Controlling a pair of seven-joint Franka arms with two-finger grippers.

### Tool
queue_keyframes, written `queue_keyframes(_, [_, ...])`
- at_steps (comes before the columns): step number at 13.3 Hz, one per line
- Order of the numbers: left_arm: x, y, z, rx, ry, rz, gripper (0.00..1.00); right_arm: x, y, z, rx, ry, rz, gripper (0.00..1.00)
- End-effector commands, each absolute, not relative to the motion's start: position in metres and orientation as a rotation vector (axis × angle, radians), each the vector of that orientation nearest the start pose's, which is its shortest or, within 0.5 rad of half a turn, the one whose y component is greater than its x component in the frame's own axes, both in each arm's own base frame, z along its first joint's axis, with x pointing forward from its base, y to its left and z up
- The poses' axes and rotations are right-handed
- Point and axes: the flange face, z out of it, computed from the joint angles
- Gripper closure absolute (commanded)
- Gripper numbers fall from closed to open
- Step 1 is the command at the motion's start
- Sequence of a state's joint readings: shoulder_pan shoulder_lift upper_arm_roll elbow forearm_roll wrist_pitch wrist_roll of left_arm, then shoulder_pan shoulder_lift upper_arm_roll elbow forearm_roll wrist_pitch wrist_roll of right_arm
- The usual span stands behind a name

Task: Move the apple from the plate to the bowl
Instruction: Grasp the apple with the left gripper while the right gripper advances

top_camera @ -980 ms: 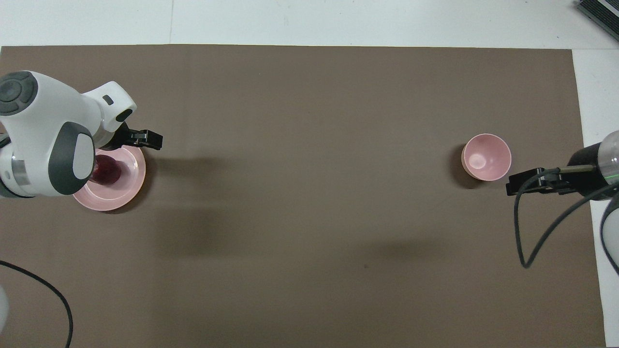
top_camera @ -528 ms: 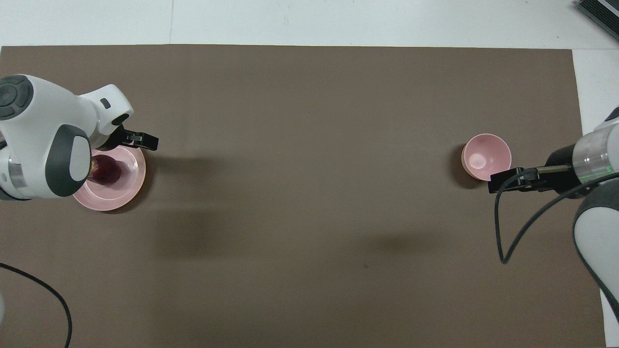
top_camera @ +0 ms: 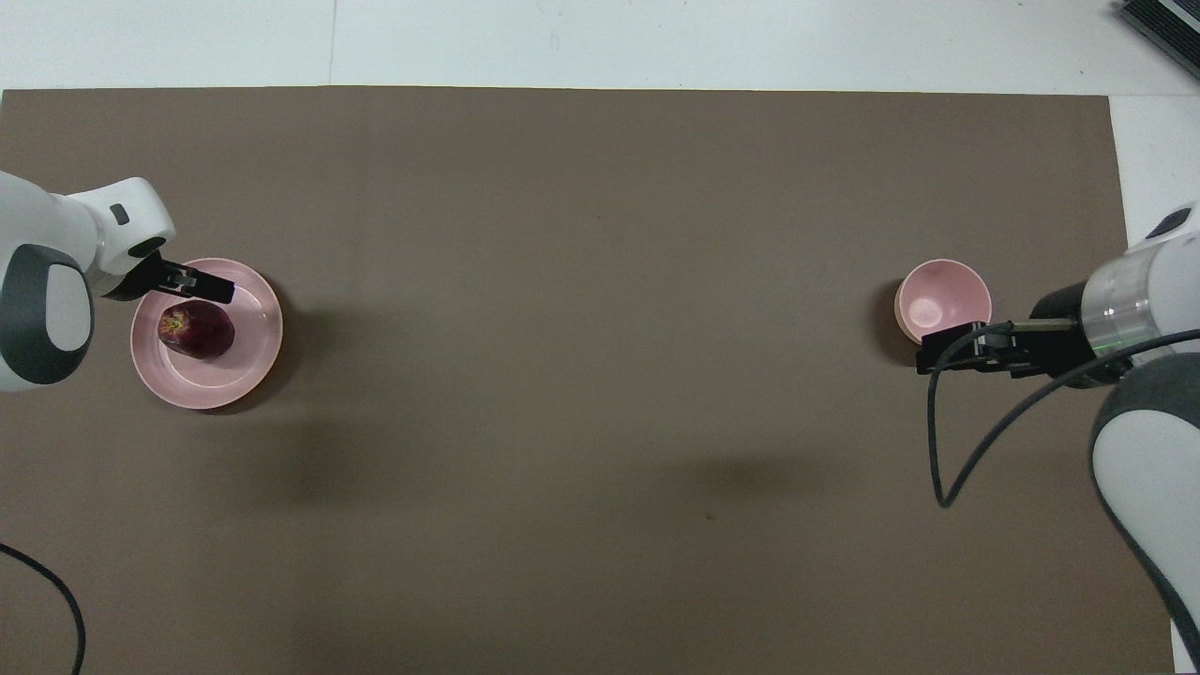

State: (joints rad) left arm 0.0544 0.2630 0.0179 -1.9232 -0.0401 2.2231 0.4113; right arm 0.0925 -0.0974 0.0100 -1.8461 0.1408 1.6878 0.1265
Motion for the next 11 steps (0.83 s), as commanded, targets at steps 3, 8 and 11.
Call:
queue_keyframes(3, [0.594,0.038,0.353,-3.118,0.545,-0.066,0.00,0.509,0.075,0.548,-2.950,0.090,0.153,0.00])
queue_keyframes(8, [0.589,0.047,0.348,-3.114,0.584,-0.050,0.00,0.501,0.113,0.543,-2.931,0.182,0.181,0.00])
queue_keyframes(11, [0.582,0.047,0.342,-3.118,0.589,-0.023,0.00,0.500,0.113,0.543,-2.932,0.186,0.189,0.00])
